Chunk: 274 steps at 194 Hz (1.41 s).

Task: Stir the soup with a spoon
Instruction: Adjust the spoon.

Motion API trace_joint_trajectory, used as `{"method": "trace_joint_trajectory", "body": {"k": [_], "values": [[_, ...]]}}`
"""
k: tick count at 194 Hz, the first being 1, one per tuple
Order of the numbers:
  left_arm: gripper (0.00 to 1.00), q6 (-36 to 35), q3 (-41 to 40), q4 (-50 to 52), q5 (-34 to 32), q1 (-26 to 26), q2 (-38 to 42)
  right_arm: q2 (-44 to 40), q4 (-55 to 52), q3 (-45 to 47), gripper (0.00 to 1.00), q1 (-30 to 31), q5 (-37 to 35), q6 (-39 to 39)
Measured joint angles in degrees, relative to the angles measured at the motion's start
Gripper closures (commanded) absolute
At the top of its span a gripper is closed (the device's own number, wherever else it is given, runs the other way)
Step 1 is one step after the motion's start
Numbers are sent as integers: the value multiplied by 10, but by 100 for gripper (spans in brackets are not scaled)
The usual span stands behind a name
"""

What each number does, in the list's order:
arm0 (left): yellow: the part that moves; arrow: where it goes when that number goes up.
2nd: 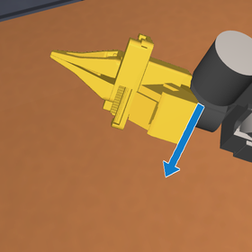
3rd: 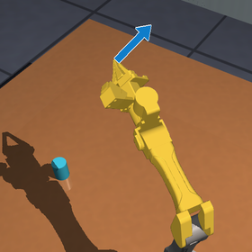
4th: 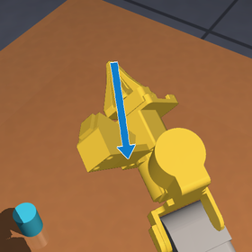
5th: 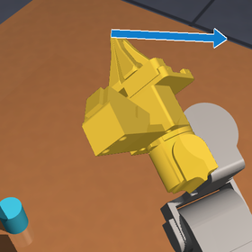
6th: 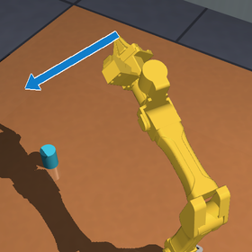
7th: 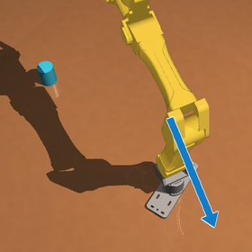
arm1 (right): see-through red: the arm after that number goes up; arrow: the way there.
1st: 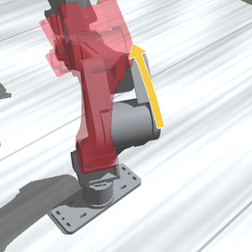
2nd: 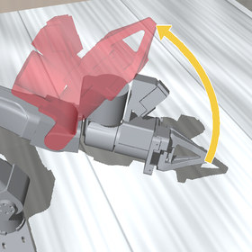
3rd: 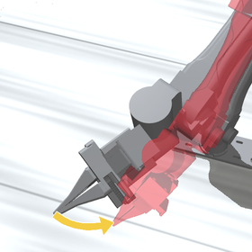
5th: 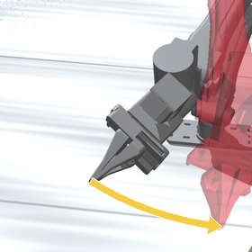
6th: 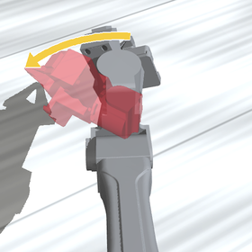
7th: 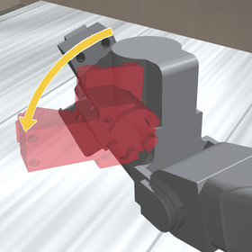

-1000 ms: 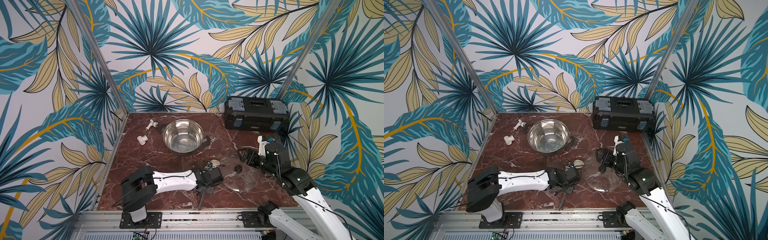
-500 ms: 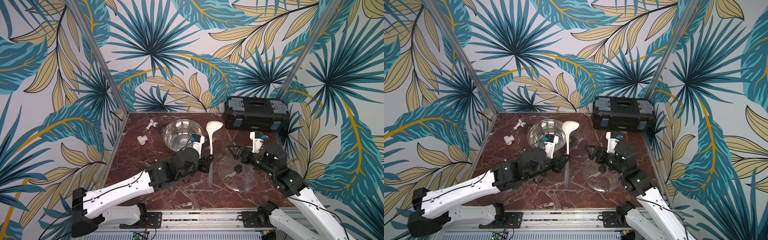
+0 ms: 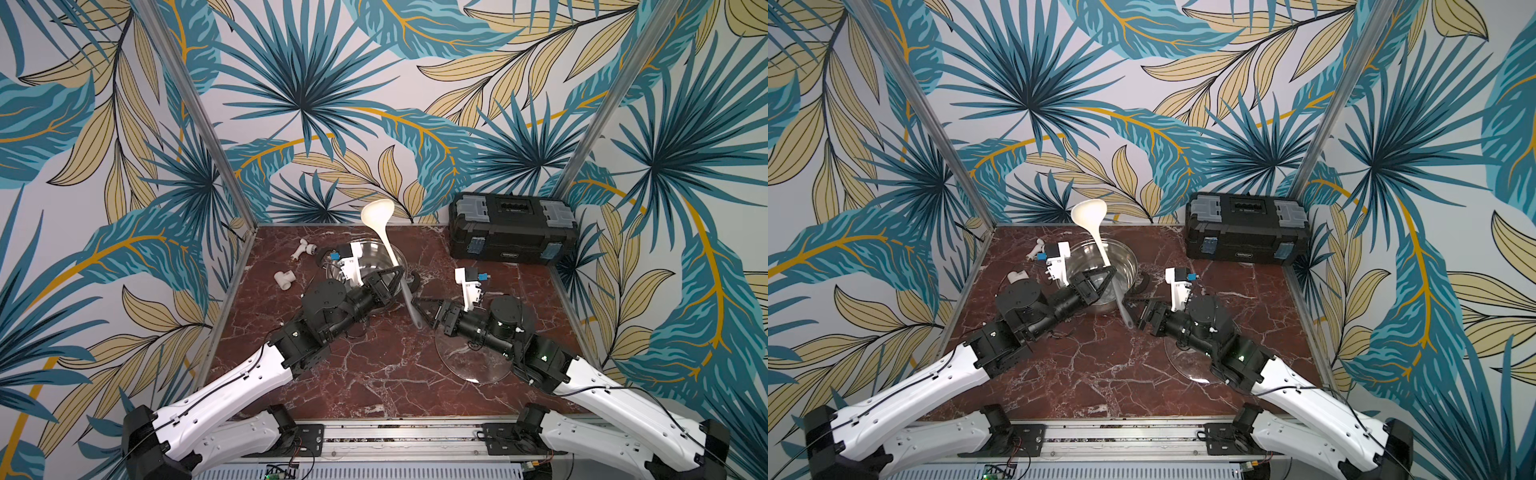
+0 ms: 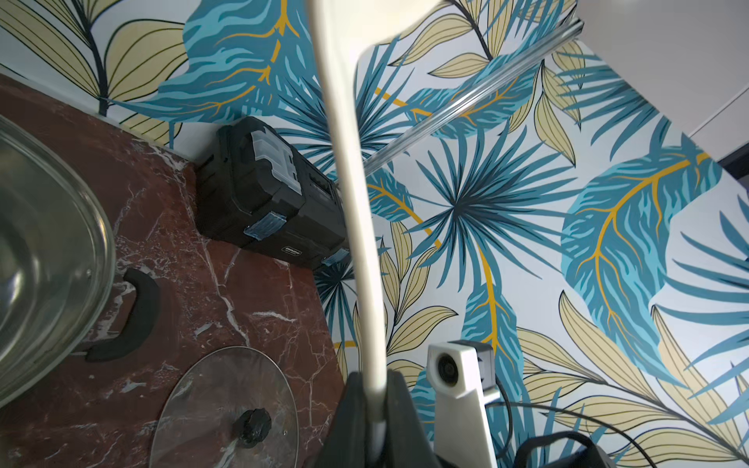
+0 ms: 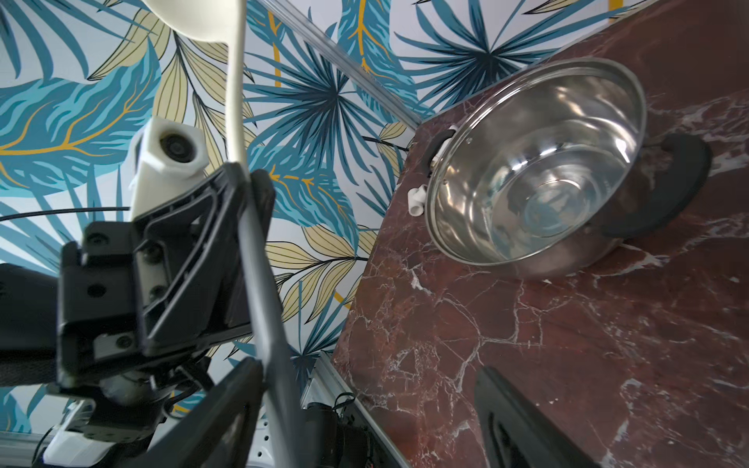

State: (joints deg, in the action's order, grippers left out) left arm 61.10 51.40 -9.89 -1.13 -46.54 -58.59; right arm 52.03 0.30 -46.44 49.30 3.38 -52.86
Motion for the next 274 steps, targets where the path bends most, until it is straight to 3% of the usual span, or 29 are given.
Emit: {"method": "trace_joint_trajectory", "body": {"k": [26,63,86,174,274], "values": [[100,29,-31,-43,7,10,14,-2,22,0,15,9,-15,-12],[100,71,-79,-106,8,11,25,-14,50,1,27,9,-21,-32],[100,103,-108,-143,5,11,30,-9,56,1,28,9,-21,-46],[100,167,-139,-196,-66,25,79,83,104,-39,38,9,-10,-82],[100,209,-182,-240,-96,66,82,115,180,-47,37,9,3,-139]]}}
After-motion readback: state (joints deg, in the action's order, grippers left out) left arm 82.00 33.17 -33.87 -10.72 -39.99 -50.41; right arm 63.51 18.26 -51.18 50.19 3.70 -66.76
